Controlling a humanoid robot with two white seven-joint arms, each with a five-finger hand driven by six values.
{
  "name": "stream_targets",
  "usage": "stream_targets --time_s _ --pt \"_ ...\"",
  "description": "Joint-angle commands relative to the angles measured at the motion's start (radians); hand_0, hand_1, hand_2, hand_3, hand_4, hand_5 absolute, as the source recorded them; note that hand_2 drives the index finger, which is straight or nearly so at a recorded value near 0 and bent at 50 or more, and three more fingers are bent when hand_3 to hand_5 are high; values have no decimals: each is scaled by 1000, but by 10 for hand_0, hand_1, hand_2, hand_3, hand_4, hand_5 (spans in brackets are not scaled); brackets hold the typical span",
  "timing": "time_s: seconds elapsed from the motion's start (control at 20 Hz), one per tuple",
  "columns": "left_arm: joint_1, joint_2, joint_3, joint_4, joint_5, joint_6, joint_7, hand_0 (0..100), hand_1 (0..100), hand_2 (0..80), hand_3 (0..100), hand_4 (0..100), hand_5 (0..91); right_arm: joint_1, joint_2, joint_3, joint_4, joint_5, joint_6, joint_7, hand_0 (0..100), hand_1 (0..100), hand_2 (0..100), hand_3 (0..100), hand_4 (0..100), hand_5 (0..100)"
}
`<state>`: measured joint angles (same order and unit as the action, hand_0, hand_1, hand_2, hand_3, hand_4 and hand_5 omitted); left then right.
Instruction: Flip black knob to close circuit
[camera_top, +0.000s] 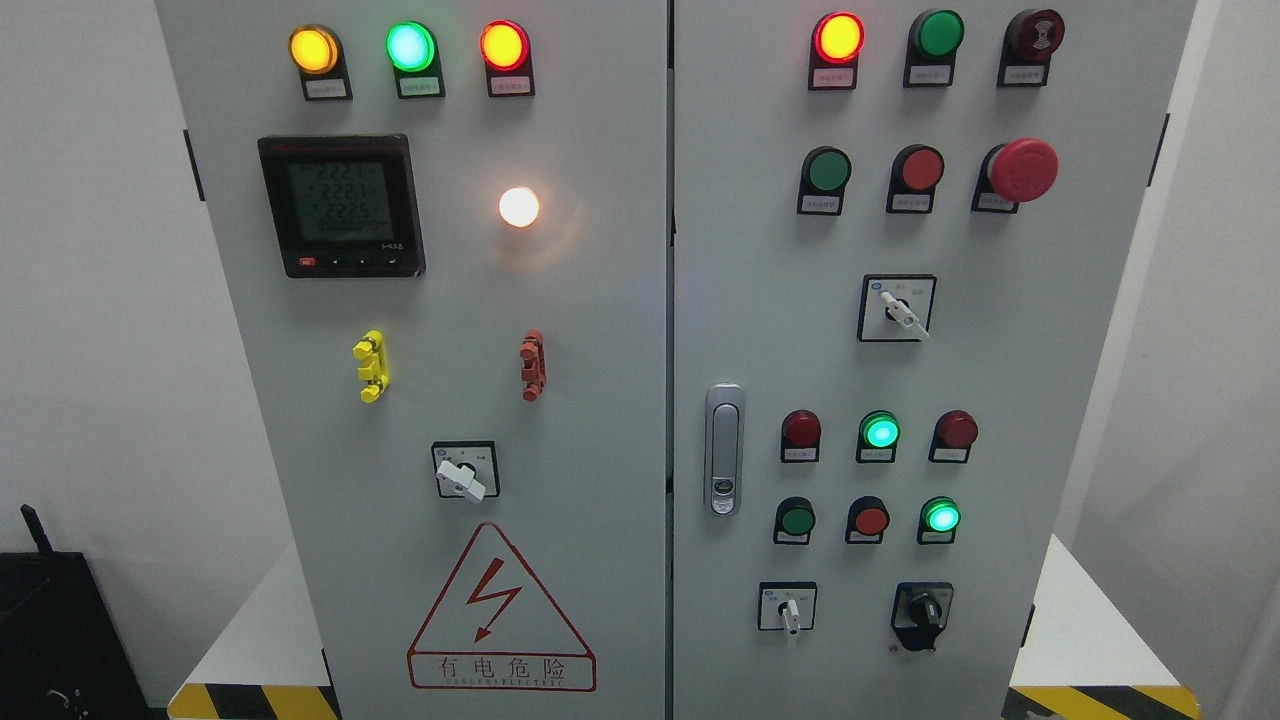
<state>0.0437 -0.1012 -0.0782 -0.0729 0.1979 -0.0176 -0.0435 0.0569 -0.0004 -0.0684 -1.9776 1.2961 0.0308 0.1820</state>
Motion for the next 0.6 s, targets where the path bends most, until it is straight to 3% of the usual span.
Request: stream_targets --time_s 0.0,0.35,0.55 --pt "1 0 0 1 0 -1 0 120 556 0 0 0 0 -41 19 39 48 29 30 27 0 0 945 1000 860 817" --pt "1 0 0 1 0 -1 0 120 556 0 0 0 0 -101 16 25 144 17 34 20 0 0 947 1000 859 817" --pt "-1 0 0 -1 -3 -1 0 120 556 0 0 0 0 -129 -6 -7 177 9 32 22 0 0 948 1000 859 817"
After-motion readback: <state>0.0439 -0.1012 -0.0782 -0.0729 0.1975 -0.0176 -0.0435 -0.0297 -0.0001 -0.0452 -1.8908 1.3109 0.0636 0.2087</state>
